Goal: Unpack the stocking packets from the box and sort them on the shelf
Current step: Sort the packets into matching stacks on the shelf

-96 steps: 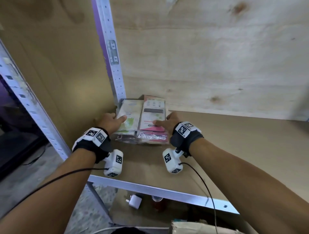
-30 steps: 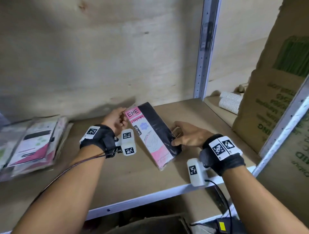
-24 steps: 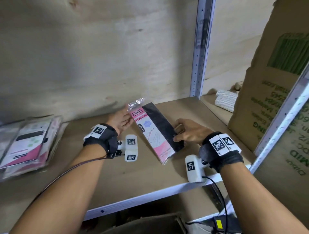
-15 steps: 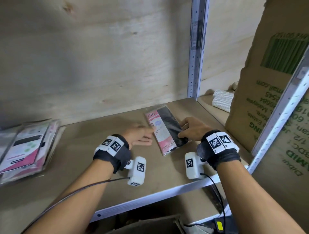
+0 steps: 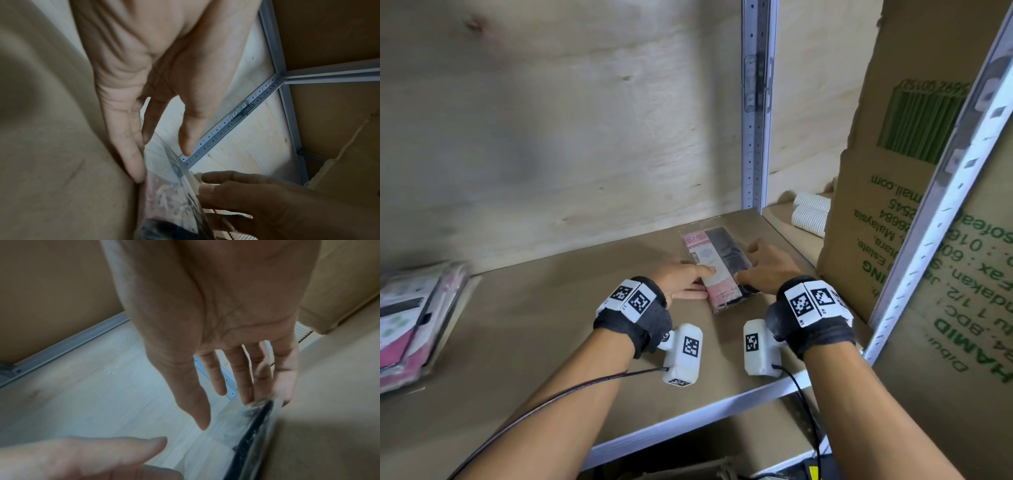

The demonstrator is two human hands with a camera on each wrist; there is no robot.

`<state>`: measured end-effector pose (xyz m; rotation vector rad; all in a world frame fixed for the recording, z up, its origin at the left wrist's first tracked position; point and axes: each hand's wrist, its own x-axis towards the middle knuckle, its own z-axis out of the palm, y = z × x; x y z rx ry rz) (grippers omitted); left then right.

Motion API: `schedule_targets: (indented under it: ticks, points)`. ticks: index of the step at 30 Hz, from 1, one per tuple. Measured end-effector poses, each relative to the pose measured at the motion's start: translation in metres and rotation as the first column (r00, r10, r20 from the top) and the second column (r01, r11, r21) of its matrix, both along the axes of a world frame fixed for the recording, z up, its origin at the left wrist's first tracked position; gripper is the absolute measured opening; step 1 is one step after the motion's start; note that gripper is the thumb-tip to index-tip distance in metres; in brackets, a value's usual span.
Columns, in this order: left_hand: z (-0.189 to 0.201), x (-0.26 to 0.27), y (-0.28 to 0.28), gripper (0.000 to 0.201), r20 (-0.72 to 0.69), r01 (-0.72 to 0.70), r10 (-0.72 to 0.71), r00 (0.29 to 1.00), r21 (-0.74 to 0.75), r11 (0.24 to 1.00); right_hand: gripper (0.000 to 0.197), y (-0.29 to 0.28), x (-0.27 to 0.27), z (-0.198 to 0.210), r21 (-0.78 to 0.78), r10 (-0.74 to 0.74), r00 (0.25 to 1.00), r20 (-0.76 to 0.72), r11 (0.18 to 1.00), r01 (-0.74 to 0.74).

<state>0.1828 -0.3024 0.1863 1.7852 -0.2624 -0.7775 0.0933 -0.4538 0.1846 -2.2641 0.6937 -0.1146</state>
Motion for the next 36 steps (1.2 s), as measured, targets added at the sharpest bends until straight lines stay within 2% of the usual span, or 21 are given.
schedule_targets:
  ticks: [4,9,14,16,18,22,25,30,34,36]
  points:
    - [0.000,0.007,-0.012,0.014,-0.005,-0.006,0.006,1.000,0.001,1.000,0.064,-0.006,0.002,0.000,0.027,-0.006,1.000,0.026,1.000,0.005]
    - [-0.002,0.015,-0.028,0.028,-0.010,-0.021,0.021,1.000,0.000,1.000,0.060,-0.014,0.006,-0.004,0.023,-0.021,0.999,0.038,1.000,0.020]
    - [-0.004,0.019,-0.042,0.013,-0.011,-0.039,0.039,0.999,0.003,0.999,0.055,-0.020,0.010,-0.006,0.061,-0.048,0.998,0.050,0.997,0.045]
    - [-0.005,0.022,-0.047,0.018,-0.008,-0.038,0.038,0.999,0.003,0.999,0.056,-0.022,0.011,-0.007,0.077,-0.058,0.997,0.053,0.996,0.053]
    - [-0.006,0.025,-0.050,0.028,-0.003,-0.034,0.034,0.999,0.010,0.999,0.057,-0.022,0.012,-0.006,0.061,-0.057,0.997,0.050,0.997,0.054]
    - [0.002,0.027,-0.043,0.031,0.003,-0.018,0.018,1.000,0.020,1.000,0.057,-0.021,0.009,-0.003,-0.045,-0.047,0.999,0.025,0.998,0.048]
    - [0.008,0.024,-0.019,0.035,0.058,-0.026,0.026,0.998,0.013,1.000,0.050,-0.016,0.003,0.003,-0.076,-0.056,0.998,0.040,0.995,0.059]
    - [0.003,0.016,0.067,0.015,0.209,-0.122,0.122,0.970,-0.013,0.992,0.021,0.002,-0.007,0.016,-0.015,-0.057,0.970,0.236,0.998,0.063]
    - [0.008,0.015,0.155,0.018,0.261,-0.278,0.285,0.922,-0.065,0.958,0.008,0.050,-0.003,0.026,0.211,-0.003,0.954,0.301,0.975,-0.063]
    - [0.017,0.017,0.197,0.018,0.287,-0.353,0.365,0.886,-0.095,0.931,0.005,0.083,0.007,0.026,0.229,0.096,0.953,0.286,0.959,-0.165]
